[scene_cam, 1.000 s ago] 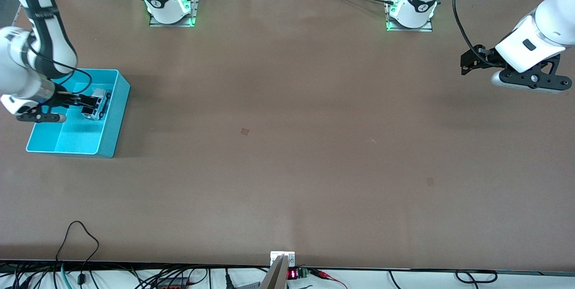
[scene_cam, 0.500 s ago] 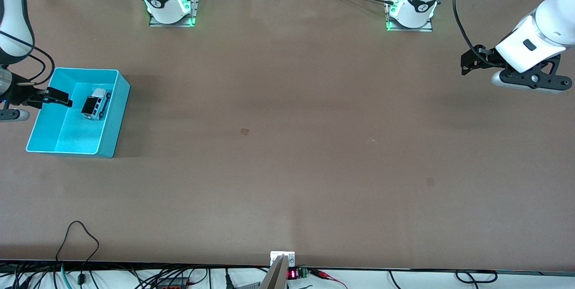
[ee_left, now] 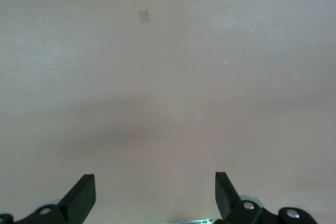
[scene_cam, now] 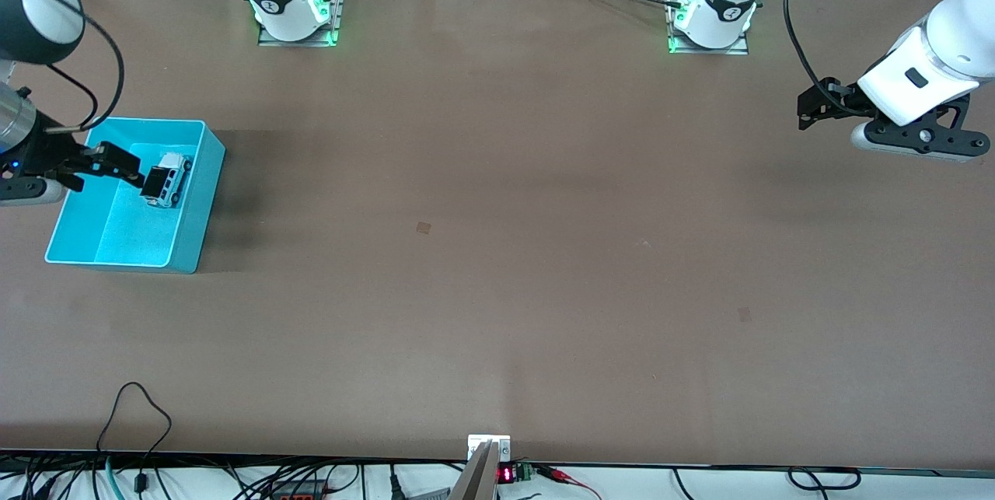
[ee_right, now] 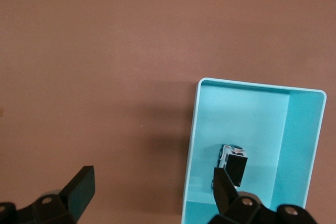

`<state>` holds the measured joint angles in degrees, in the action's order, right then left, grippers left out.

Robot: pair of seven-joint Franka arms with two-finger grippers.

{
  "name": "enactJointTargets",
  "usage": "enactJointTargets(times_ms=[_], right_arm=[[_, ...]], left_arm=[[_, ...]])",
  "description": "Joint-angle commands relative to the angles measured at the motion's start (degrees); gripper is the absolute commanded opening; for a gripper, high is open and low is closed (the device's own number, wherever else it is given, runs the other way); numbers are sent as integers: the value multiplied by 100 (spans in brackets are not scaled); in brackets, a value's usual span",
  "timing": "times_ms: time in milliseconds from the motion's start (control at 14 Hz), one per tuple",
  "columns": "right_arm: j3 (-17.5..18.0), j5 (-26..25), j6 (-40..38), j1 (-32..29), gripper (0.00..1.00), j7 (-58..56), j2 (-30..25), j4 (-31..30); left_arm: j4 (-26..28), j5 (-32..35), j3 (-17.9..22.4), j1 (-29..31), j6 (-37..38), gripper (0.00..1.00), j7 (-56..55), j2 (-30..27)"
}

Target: Wind and store white jeep toy

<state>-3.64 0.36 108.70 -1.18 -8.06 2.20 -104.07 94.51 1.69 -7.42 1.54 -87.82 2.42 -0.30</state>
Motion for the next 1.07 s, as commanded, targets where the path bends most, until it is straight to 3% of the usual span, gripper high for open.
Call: enactJointTargets(times_ms=[0,357,1000], right_arm=[[65,-36,-192,4,100,357,-254,27],[65,-27,-411,382,100,831,-641,106],[144,-27,-1009,373,100,912,-598,677]], left_arm=[[-108,103,-31,22,72,100,4,21],[-108,103,13,22,90,100,13,13],[-108,103,-5,22,81,100,13,22]])
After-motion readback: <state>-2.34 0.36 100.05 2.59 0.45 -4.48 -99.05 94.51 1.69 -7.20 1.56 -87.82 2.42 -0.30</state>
